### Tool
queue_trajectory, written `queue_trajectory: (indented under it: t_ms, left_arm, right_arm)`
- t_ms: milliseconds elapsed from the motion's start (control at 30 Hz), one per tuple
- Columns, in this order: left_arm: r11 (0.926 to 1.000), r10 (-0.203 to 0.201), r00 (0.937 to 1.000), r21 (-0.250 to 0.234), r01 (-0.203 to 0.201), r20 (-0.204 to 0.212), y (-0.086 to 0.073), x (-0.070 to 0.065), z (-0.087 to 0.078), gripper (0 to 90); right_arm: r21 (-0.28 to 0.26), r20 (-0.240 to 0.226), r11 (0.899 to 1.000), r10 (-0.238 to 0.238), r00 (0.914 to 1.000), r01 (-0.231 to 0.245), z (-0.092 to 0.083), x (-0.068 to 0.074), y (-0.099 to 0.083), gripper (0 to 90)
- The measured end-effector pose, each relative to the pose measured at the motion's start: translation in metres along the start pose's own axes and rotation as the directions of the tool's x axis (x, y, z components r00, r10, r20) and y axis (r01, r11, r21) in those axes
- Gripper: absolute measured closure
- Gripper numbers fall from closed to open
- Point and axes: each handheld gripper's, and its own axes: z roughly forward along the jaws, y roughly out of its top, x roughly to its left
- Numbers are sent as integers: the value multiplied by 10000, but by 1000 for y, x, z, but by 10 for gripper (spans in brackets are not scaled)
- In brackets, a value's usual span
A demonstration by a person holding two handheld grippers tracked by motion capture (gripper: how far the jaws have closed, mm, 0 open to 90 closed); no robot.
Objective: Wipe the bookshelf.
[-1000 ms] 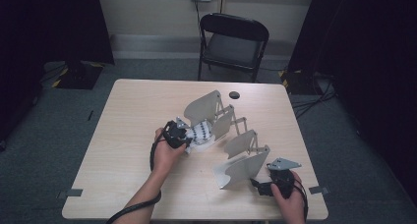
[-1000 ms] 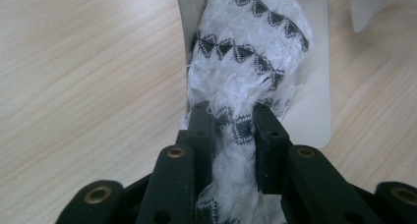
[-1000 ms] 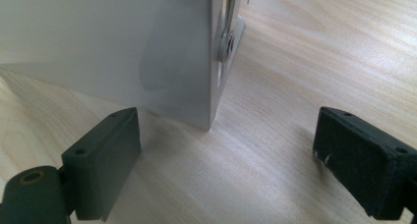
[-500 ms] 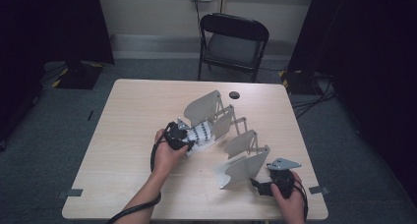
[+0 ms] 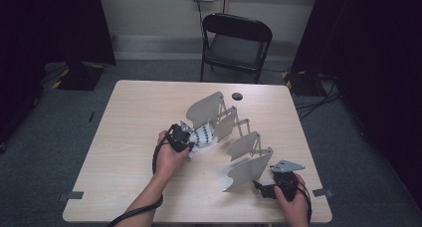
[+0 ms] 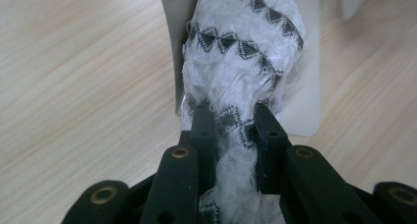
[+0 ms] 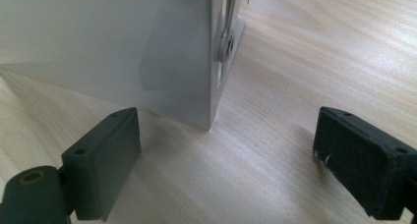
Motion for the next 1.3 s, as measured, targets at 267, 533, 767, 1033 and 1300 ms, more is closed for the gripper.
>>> queue_trajectory:
  t_ms: [267, 533, 767, 1033, 1300]
  left_arm:
    - [9949, 197, 9998, -990, -197, -5, 33, 0, -39, 755]
    - [9791, 260, 9990, -2007, -325, -353, 70, -1, -69, 753]
    - [9797, 19, 9992, -2001, -98, -396, 72, 8, -70, 753]
    - [9892, -15, 9990, -1466, -50, -441, 52, 6, -48, 752]
    - [9943, -243, 9993, -1043, 211, -294, 29, 6, -28, 751]
  right_arm:
    - [0, 0, 10000, 1, 10000, -1, 0, 0, 0, 101]
    - [-1, 1, 10000, 2, 10000, -2, 0, 0, 0, 101]
    - [1, -1, 10000, 8, 10000, -8, 0, 0, 0, 101]
    - [1, -2, 10000, 6, 10000, -6, 0, 0, 0, 101]
    - [2, -4, 10000, -3, 10000, 3, 0, 0, 0, 101]
